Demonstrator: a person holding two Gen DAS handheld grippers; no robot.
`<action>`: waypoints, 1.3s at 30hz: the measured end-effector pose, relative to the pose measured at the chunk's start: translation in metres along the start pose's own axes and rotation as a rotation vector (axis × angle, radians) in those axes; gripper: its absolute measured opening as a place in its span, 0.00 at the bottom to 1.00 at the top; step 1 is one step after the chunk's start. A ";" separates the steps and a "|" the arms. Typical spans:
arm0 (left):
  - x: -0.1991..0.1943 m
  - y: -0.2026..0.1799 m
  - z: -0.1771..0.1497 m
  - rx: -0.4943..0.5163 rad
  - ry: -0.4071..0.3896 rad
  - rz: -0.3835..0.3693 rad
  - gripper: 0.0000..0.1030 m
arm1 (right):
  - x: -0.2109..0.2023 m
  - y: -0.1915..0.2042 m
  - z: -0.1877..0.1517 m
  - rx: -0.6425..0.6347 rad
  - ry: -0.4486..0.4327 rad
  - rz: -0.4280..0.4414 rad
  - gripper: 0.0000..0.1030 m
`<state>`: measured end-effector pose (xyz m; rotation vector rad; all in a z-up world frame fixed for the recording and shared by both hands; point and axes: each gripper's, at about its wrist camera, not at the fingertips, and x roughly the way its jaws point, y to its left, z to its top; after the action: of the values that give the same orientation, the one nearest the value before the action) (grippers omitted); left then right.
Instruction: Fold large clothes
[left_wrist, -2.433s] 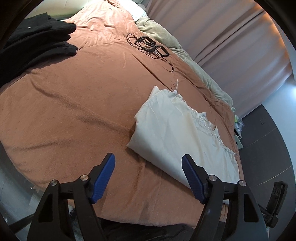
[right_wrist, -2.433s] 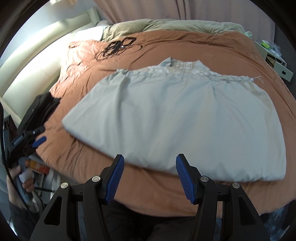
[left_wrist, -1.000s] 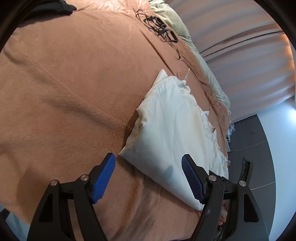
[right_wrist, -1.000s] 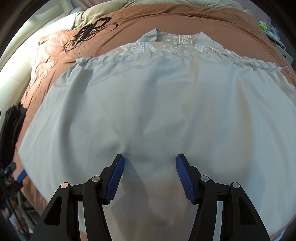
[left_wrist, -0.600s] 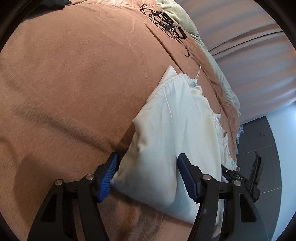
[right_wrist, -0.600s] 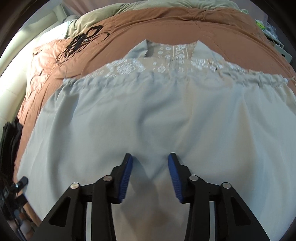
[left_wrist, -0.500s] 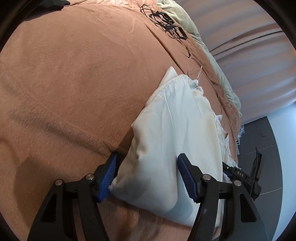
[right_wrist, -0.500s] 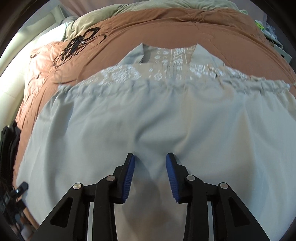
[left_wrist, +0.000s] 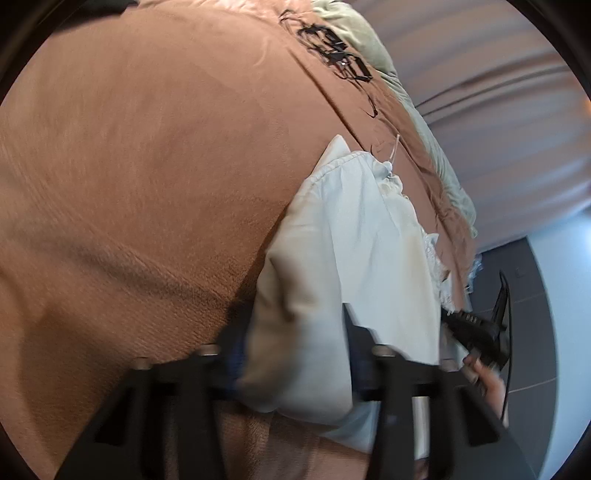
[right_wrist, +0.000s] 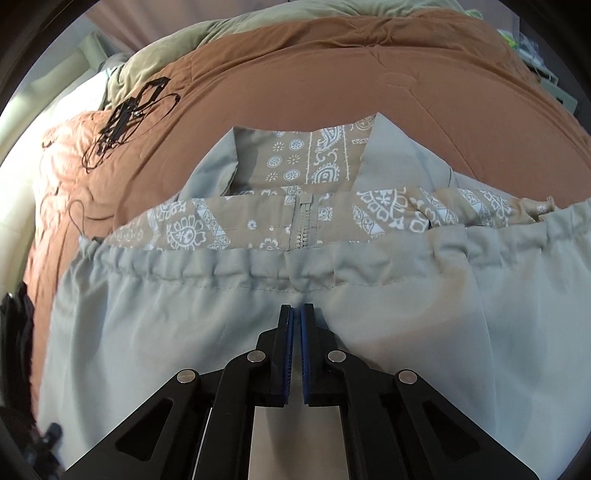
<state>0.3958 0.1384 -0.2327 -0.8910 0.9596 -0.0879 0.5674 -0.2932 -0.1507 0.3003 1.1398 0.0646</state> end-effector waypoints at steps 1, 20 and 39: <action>-0.001 0.001 0.000 -0.012 -0.001 -0.011 0.27 | -0.006 0.000 -0.004 0.007 0.010 0.027 0.09; -0.059 -0.143 -0.007 0.212 -0.080 -0.194 0.17 | -0.113 -0.007 -0.159 -0.004 -0.016 0.212 0.38; -0.068 -0.309 -0.060 0.473 -0.055 -0.248 0.16 | -0.093 -0.039 -0.199 0.084 0.054 0.388 0.22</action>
<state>0.4048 -0.0708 0.0112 -0.5656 0.7290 -0.4805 0.3450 -0.3096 -0.1548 0.5951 1.1270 0.3686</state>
